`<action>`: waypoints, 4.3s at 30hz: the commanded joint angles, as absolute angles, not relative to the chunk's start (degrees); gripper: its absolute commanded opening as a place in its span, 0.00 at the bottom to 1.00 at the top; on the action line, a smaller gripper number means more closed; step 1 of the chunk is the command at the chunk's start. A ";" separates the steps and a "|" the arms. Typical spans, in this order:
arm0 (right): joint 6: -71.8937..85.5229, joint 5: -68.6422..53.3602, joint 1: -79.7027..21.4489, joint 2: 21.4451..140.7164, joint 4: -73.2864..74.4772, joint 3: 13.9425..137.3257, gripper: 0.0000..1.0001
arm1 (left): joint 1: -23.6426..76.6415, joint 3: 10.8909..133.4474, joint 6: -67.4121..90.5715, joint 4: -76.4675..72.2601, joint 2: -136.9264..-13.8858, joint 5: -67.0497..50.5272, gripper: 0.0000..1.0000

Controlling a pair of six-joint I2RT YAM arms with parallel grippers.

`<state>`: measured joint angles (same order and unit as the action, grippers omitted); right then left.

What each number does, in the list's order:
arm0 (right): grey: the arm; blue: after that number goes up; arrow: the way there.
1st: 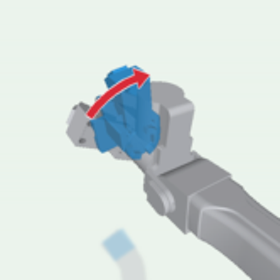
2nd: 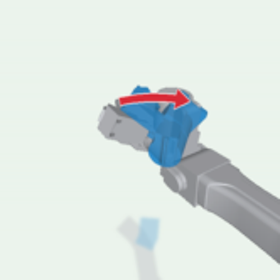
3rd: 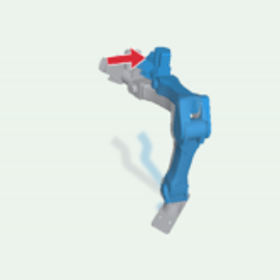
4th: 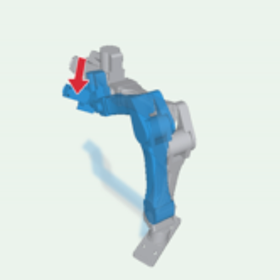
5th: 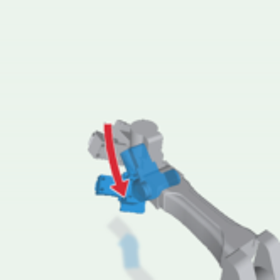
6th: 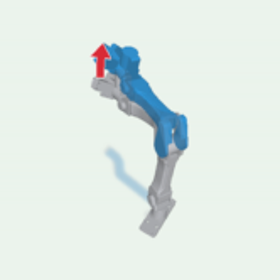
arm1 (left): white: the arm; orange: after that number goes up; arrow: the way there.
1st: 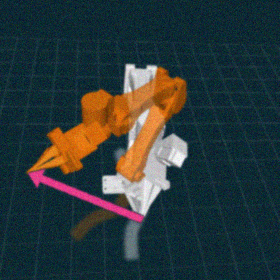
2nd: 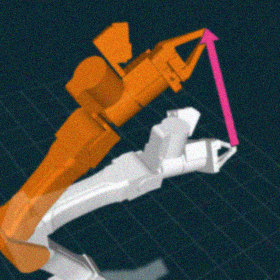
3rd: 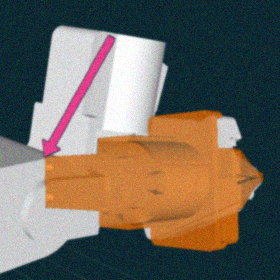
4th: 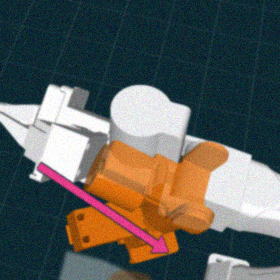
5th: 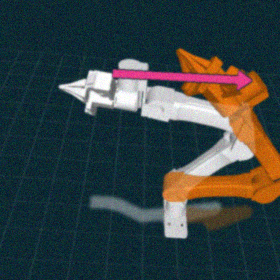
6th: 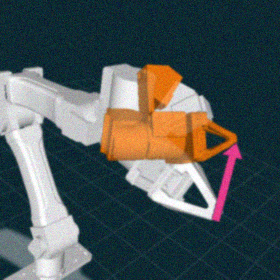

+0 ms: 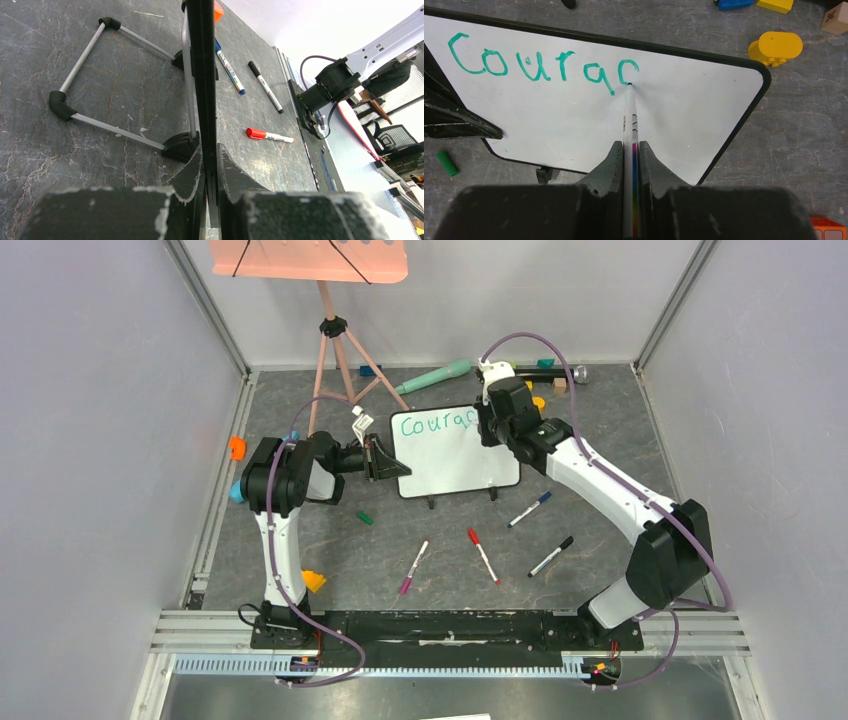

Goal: Write a sentence on the whiteboard

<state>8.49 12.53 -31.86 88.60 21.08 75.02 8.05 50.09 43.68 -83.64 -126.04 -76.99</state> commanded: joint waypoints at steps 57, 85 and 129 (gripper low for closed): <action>11.79 7.49 -28.87 81.43 18.56 72.54 0.00 | 8.00 51.50 42.81 -89.21 -125.88 -79.63 0.02; 10.62 10.28 -27.62 87.44 17.27 75.23 0.00 | 8.00 51.42 42.63 -89.23 -125.86 -79.72 0.02; 10.75 4.86 -25.03 87.04 14.85 73.69 0.00 | 8.00 51.50 42.71 -89.21 -125.95 -79.76 0.02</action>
